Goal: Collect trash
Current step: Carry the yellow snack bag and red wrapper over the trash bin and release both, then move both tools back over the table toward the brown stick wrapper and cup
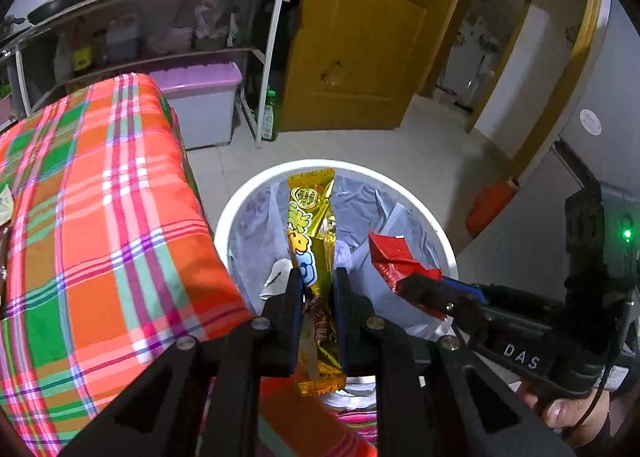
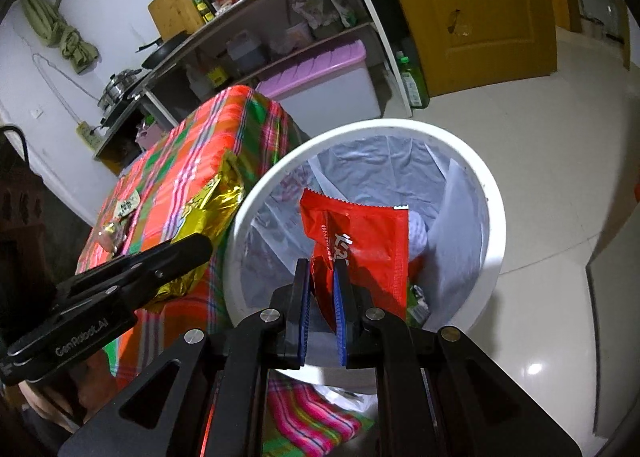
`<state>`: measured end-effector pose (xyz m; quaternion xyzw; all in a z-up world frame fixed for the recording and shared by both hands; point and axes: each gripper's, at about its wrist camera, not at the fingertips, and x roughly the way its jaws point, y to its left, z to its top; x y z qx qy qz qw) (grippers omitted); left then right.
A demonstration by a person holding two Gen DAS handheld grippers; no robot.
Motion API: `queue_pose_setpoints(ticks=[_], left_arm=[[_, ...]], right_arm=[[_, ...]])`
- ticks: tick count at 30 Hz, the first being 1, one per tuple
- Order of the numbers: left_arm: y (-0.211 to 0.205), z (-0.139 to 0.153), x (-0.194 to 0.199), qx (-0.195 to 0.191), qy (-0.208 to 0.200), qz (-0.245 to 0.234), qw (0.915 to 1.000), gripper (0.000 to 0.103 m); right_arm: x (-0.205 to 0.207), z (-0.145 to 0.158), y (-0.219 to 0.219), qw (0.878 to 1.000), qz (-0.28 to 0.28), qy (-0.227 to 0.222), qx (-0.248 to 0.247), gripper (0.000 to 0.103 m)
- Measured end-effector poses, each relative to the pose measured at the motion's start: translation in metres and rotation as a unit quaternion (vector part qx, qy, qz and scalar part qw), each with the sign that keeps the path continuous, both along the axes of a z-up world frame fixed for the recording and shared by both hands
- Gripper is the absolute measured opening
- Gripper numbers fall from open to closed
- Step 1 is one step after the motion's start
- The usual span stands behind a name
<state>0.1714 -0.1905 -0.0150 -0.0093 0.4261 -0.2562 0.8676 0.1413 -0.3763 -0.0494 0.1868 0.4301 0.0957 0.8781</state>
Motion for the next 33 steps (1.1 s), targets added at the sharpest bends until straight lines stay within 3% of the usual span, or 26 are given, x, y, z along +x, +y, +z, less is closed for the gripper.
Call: queue_pose_setpoints(ticks=[12,22,33], left_arm=[[-0.006,-0.014,0.010,0.005,0.025,0.000,0.9997,0.038],[0.004,0.000,-0.001,-0.007,0.004,0.005,1.0000,0.038],[0.041,0.031,-0.027,-0.028,-0.034,0.036,0.9984,0.038]], right_arm=[[0.003,-0.010,-0.008,1.000,-0.008,0.011,0.001,0.015],[-0.006,0.009,-0.004,1.000,-0.007,-0.011,-0.005,0.018],[-0.028,0.049,0.020,0.998,0.013,-0.057,-0.032,0.018]])
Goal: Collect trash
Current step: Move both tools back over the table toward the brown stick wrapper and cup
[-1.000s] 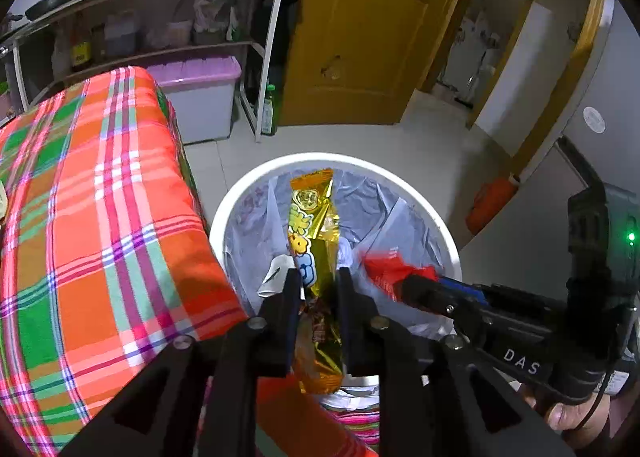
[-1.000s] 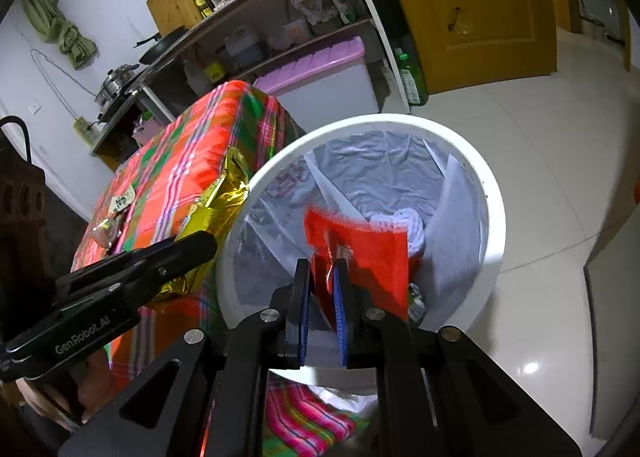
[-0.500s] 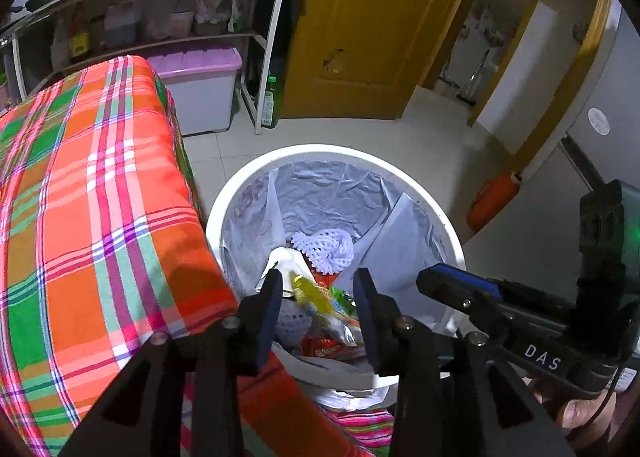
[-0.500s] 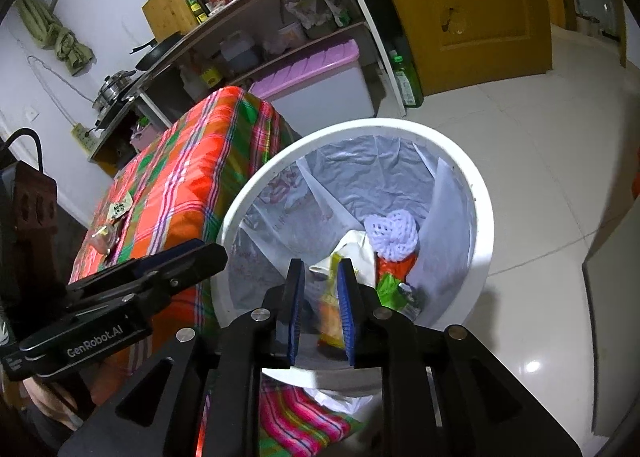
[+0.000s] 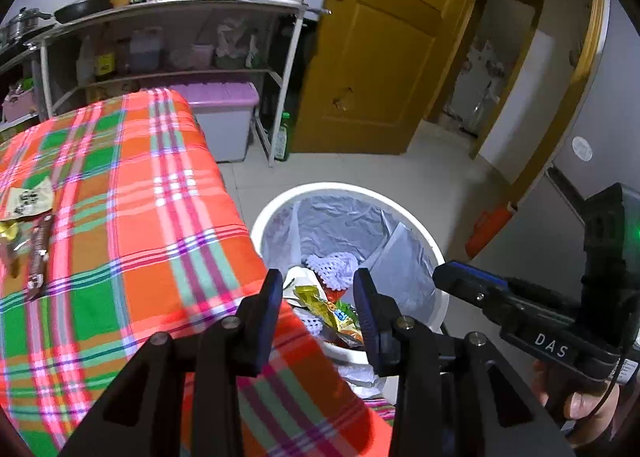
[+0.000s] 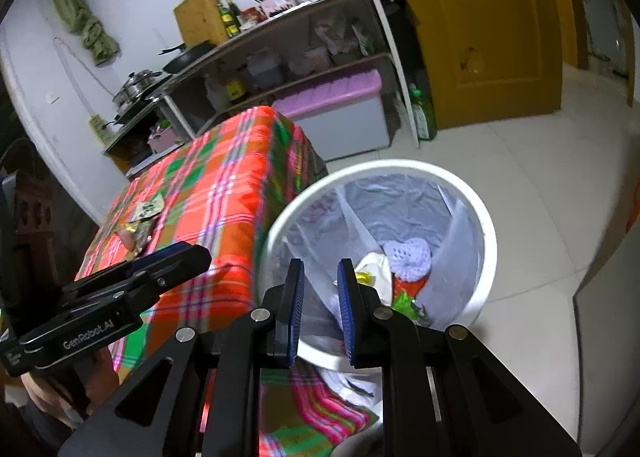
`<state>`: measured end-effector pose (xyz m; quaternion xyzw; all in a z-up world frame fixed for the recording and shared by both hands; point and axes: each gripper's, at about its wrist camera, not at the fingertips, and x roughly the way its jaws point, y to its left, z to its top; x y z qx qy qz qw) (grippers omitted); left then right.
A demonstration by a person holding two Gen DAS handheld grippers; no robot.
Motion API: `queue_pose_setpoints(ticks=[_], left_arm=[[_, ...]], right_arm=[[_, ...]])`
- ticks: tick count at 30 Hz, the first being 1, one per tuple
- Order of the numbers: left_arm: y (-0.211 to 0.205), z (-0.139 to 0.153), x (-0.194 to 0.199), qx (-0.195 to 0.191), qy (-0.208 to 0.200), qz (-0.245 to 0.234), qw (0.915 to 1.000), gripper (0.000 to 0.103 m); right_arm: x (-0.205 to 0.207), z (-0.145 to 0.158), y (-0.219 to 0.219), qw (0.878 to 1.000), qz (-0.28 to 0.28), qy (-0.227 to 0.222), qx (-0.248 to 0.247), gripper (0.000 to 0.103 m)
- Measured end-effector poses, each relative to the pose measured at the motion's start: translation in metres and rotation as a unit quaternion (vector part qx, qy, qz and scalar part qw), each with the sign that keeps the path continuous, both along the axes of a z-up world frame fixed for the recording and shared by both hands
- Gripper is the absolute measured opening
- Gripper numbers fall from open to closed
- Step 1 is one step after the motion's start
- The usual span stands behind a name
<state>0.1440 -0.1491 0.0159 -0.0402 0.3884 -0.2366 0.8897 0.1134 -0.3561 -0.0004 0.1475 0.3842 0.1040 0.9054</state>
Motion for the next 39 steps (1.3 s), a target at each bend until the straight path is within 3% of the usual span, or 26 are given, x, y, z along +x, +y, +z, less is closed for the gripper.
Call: queue_pose_setpoints(ticks=[16,39], left_arm=[[0.050,0.025,-0.033,-0.010,-0.044,0.038,0.9983,0.038],[0.106,0.016,-0.051,-0.005,-0.041,0.107,0.9934,0.038]], right_arm=[[-0.017,0.031,0.050,0.998,0.048,-0.039,-0.016,0.023],[-0.019,0.033,0.091,0.995,0.094,-0.038,-0.022,0.023]])
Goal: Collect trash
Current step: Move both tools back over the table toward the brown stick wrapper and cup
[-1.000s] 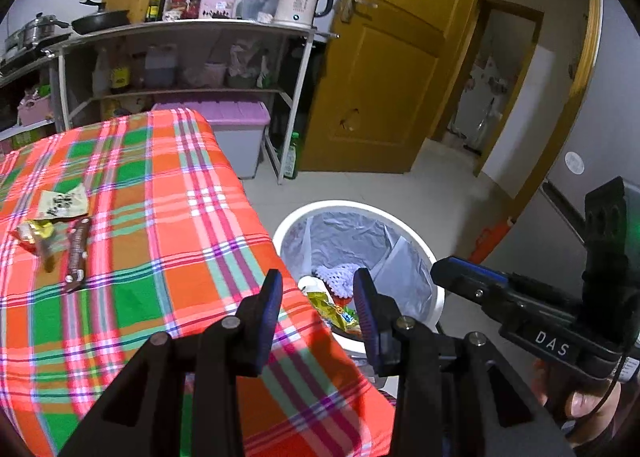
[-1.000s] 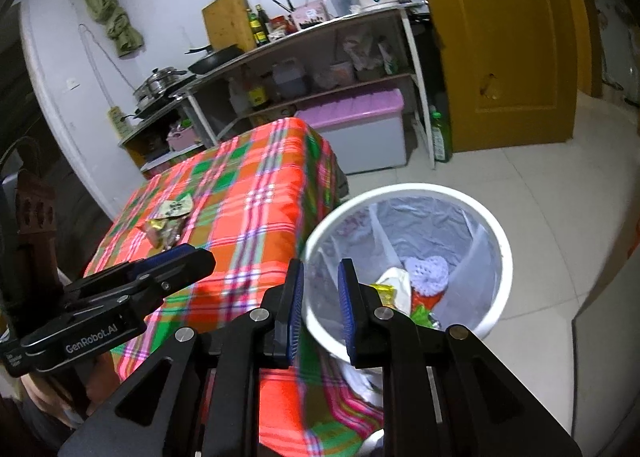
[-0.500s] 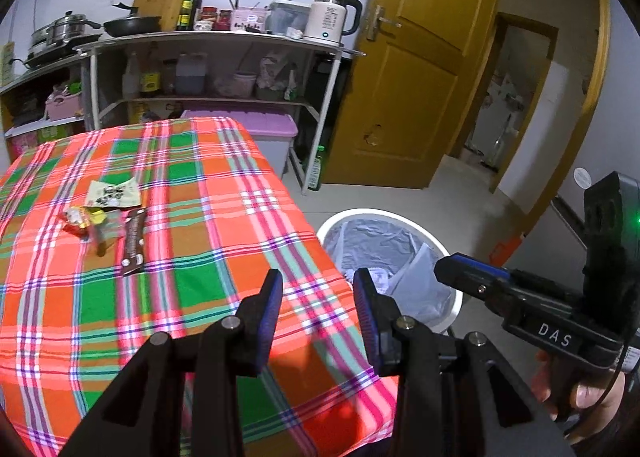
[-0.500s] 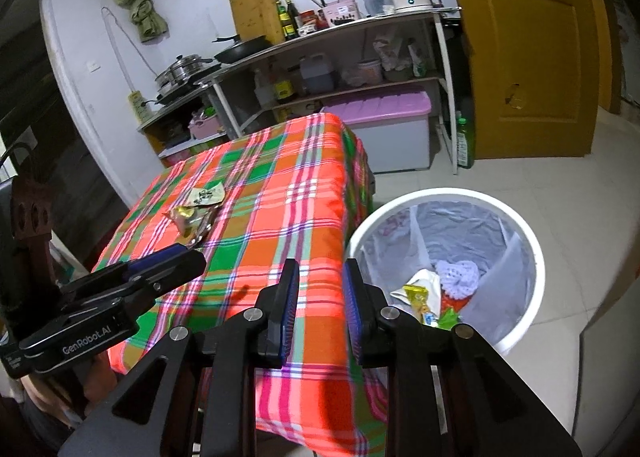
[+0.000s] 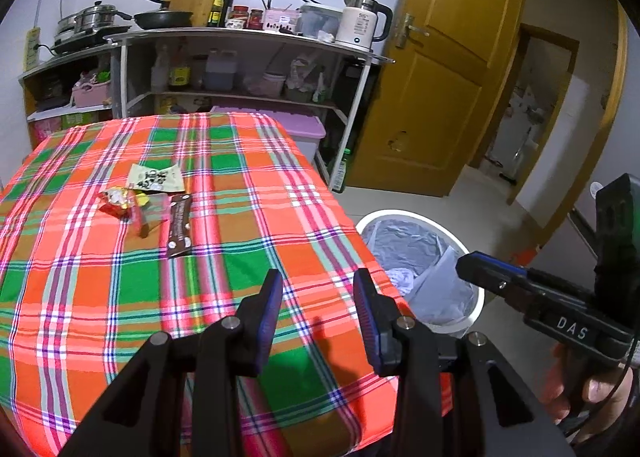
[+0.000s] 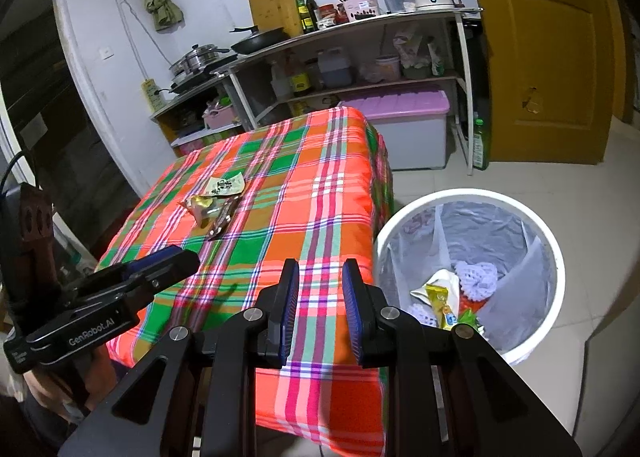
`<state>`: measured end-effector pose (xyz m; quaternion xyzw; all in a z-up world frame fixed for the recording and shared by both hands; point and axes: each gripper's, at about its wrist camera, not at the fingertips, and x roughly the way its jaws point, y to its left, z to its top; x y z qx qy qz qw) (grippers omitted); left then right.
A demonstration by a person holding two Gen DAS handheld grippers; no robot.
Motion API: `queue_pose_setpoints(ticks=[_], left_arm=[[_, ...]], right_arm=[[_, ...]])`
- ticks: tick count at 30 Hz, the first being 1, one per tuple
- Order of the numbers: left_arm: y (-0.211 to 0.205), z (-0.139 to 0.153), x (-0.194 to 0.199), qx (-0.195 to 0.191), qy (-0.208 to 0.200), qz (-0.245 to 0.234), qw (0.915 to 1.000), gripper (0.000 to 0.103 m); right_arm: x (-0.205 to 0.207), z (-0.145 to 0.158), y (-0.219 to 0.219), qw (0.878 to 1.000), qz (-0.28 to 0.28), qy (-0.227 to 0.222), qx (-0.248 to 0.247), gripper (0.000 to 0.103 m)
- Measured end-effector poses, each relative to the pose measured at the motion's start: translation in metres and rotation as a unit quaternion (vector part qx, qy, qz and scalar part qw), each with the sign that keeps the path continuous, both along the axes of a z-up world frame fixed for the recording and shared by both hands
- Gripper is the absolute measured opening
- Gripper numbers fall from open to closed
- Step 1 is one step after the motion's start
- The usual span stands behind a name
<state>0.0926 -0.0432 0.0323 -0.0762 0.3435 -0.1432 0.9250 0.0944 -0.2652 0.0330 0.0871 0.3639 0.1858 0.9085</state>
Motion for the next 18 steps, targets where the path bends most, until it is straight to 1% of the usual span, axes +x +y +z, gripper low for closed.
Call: queue_pose_setpoints(ticks=[3,13,15,17,18], left_arm=[[0.004,-0.001,-0.004,0.008,-0.004,0.007,0.9999,0.038],[0.026,0.000,-0.013,0.013,-0.009,0.034,0.9993,0.038],[0.032,0.000,-0.012,0.014,-0.009,0.040,0.9991,0.038],[0.039,-0.002,-0.012,0.016,-0.010,0.048,0.9987,0.039],[0.043,-0.003,-0.012,0.017,-0.011,0.053,0.9984,0.040]], right_arm=[[0.000,0.000,0.003,1.000,0.005,-0.001,0.002,0.023],[0.001,-0.004,0.024,1.000,0.030,0.004,0.006,0.024],[0.001,-0.005,0.028,0.999,0.034,0.004,0.008,0.031],[0.002,-0.006,0.032,0.999,0.040,0.005,0.011,0.034],[0.003,-0.006,0.035,0.999,0.044,0.006,0.011,0.035]])
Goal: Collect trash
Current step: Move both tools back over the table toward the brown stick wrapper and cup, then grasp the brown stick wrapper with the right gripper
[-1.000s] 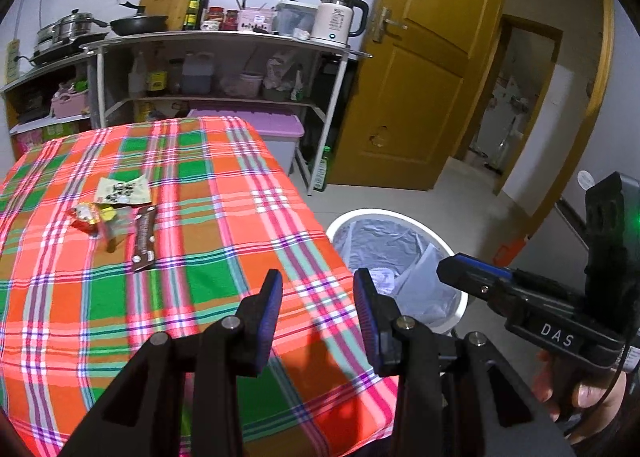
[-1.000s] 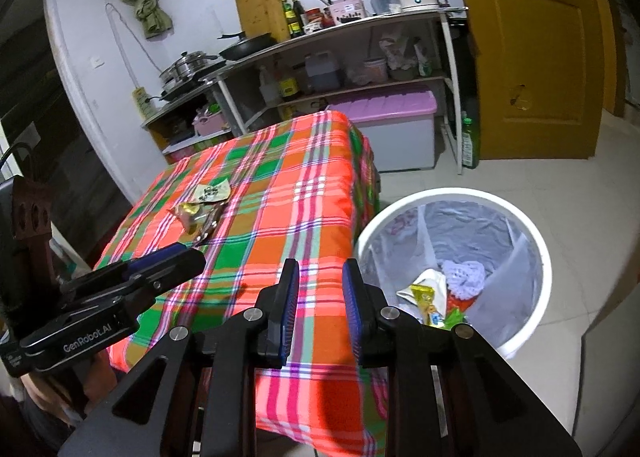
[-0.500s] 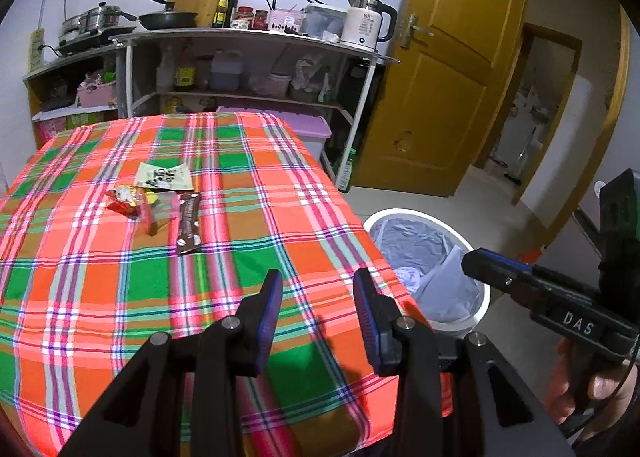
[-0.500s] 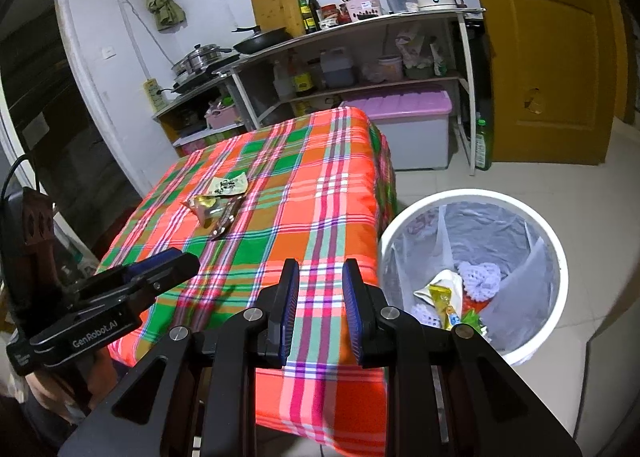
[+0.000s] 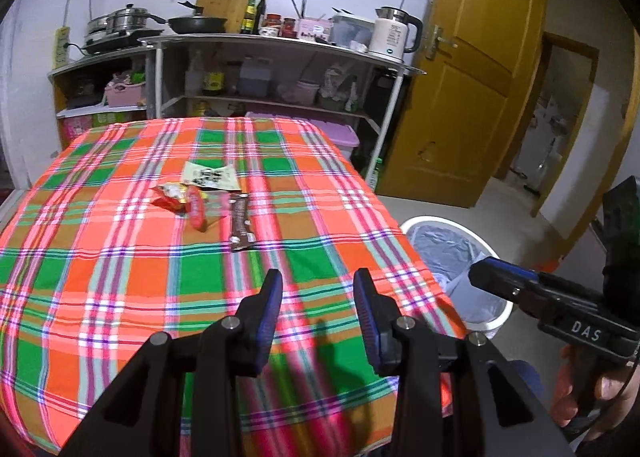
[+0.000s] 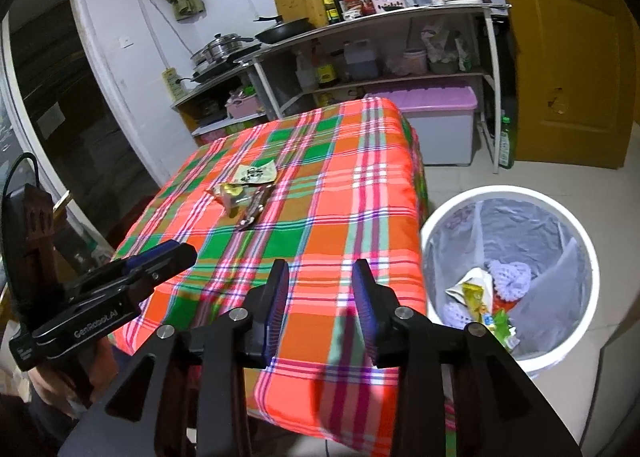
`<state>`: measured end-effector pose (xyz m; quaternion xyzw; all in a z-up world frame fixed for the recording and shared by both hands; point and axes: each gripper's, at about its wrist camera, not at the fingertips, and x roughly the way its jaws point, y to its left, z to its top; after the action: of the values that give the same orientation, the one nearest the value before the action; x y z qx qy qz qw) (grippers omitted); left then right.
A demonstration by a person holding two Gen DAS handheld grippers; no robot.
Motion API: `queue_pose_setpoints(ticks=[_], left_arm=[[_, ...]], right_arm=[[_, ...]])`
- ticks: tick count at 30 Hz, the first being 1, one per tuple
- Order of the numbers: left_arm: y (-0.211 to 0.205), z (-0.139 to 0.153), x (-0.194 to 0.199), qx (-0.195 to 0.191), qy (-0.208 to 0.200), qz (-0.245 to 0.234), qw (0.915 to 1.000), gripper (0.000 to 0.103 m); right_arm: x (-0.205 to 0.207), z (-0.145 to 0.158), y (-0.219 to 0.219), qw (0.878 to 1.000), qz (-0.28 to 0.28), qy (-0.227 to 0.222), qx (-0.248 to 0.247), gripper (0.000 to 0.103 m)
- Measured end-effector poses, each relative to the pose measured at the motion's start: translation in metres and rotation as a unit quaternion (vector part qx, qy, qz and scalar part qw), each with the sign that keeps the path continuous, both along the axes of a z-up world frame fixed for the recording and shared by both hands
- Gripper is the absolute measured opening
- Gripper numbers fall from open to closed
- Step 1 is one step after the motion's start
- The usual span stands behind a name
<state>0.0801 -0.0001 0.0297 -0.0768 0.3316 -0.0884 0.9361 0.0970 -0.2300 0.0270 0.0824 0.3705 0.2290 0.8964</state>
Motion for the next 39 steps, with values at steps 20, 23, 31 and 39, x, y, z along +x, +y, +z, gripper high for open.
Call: queue_pose_setpoints(ticks=[20,23,31,39], left_arm=[[0.068,-0.022,0.036,-0.017,0.025,0.070,0.9971,0.043],[0.079,-0.023,0.041,-0.021,0.024,0.078,0.9964,0.043],[0.109,-0.030,0.047,-0.031,0.028,0.098,0.9943,0.043],[0.134,-0.034,0.054,-0.046,0.027,0.109,0.9926,0.044]], right_arm=[[0.045,-0.014,0.053,0.999,0.036,0.022,-0.015,0.035],[0.057,-0.018,0.067,0.998,0.045,0.028,-0.017,0.035],[0.094,-0.037,0.116,0.996,0.074,0.054,-0.019,0.035],[0.127,-0.060,0.167,0.992,0.092,0.073,-0.047,0.035]])
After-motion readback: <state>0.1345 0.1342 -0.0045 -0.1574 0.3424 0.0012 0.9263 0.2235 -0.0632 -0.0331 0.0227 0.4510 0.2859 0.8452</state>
